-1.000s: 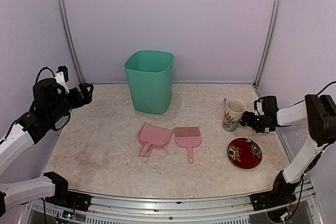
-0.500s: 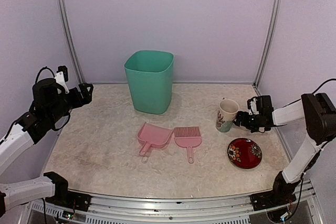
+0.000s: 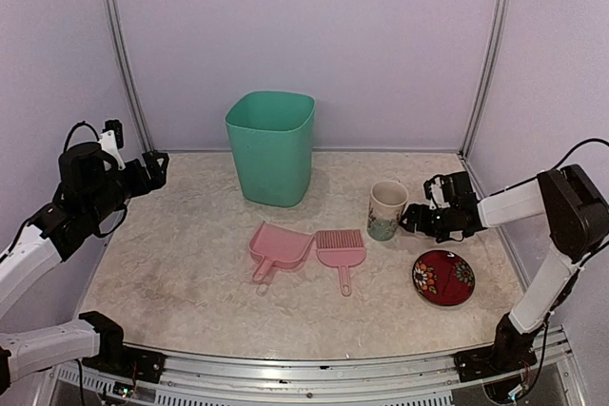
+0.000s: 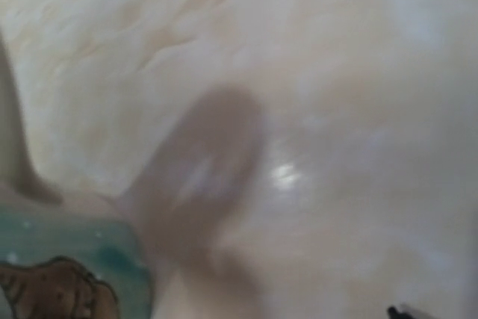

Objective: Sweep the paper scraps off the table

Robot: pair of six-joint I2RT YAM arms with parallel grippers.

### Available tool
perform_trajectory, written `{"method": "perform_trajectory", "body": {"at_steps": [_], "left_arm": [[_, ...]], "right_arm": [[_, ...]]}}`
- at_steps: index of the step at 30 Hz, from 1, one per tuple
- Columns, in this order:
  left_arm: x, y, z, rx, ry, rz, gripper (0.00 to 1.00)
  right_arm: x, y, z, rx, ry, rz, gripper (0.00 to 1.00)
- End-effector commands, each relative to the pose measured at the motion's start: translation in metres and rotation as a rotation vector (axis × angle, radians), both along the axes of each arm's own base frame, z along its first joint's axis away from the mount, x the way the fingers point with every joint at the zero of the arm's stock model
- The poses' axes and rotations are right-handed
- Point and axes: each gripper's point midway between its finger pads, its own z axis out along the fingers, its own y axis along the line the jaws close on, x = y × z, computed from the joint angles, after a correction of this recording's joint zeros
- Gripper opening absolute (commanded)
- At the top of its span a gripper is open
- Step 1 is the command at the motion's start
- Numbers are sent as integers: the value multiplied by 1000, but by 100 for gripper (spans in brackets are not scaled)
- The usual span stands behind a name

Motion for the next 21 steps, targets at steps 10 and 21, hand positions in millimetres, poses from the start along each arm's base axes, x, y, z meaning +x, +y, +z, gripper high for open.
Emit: {"method": "perform_trajectory", "body": {"at_steps": [10,21], "left_arm": [[4,-1,-7,10,-20,-13,99],[19,-4,-18,33,-81,-10,99]], "right_arm": [[14,-45,74,-248,-221,-109,90],[7,-121,122,-516,-615,-232,100]]}}
